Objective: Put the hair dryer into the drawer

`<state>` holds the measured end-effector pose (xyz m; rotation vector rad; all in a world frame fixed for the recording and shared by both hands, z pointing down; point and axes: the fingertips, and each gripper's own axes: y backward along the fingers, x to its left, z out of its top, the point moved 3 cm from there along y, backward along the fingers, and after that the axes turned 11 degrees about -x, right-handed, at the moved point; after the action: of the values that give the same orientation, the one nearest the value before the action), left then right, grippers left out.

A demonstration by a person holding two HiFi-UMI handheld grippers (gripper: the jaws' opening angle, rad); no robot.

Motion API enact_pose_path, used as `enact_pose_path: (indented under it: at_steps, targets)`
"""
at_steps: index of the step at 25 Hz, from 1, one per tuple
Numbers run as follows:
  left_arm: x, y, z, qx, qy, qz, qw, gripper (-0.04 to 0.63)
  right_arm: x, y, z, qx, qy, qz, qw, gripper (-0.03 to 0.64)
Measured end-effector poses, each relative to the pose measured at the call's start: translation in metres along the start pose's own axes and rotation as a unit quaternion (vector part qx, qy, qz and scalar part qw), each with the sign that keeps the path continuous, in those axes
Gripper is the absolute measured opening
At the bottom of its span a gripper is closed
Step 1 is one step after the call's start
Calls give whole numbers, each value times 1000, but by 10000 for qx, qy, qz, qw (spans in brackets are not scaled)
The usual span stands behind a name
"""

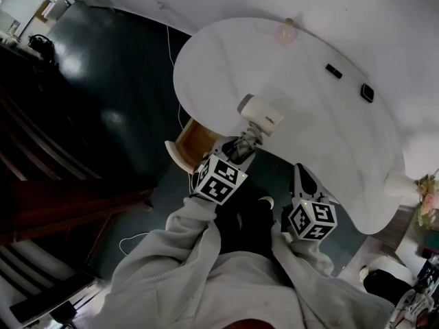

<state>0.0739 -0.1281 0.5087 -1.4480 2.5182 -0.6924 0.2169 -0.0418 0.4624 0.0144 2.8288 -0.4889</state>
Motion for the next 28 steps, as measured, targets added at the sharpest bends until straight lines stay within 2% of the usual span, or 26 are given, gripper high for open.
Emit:
enact_pose_path:
  at_steps: [8, 17, 28]
  targets:
    - [38, 60, -38, 29, 273, 428, 9987, 203, 61, -22, -15, 188, 239, 450, 9985, 50]
    - [66, 105, -85, 167, 513, 624, 9966, 202, 109, -34, -36, 345, 363, 568, 9971, 51]
    - [77, 121, -134, 706, 763, 772, 9916, 202, 115, -45, -44, 543, 620, 562, 9950, 51]
